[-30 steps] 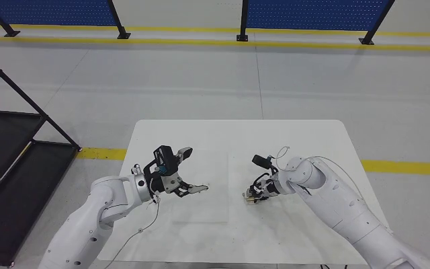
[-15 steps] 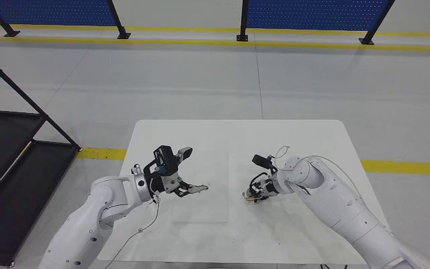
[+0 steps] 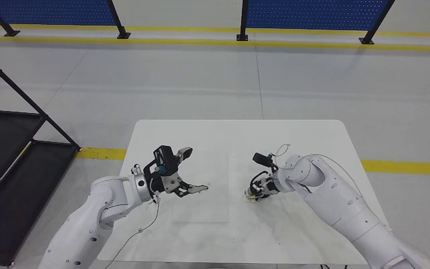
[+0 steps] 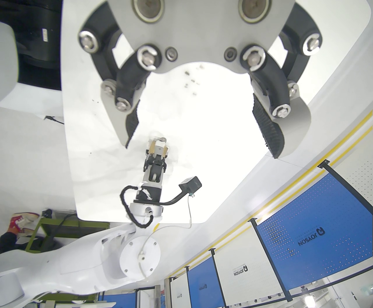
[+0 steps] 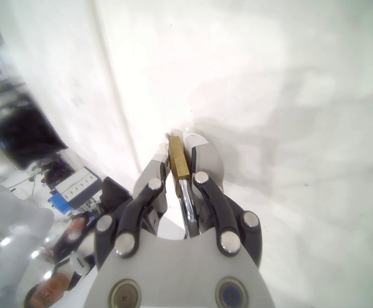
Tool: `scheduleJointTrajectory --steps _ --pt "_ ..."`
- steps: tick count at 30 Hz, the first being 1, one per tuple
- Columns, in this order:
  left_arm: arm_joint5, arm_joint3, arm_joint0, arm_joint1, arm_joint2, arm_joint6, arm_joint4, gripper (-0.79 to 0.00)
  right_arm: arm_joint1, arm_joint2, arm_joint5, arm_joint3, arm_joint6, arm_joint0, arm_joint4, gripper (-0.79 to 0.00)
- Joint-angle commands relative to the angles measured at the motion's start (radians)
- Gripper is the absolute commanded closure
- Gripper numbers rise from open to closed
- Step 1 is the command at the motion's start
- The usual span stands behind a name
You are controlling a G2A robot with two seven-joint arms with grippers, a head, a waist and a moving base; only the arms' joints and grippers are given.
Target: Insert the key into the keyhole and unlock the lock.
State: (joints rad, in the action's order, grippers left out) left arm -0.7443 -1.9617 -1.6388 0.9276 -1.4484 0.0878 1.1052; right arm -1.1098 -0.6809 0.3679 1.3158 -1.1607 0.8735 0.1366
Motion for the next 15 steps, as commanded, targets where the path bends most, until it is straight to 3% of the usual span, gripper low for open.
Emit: scheduleJointTrajectory --steps 1,5,15 --pt "0.0 0.0 0.0 0.0 0.0 0.0 0.0 -0.785 0.0 0.0 -0.003 0.001 -0.003 -0.001 0.002 -0.175" --pt "0.0 0.0 0.0 0.0 0.0 0.0 0.0 -0.785 -0.002 -0.002 -0.004 0.002 -0.002 -0.001 0.004 -0.246" --pt "0.0 0.0 0.0 0.0 0.0 0.0 0.0 -0.785 -0.004 -0.008 -0.006 0.013 0.0 -0.004 0.01 -0.252"
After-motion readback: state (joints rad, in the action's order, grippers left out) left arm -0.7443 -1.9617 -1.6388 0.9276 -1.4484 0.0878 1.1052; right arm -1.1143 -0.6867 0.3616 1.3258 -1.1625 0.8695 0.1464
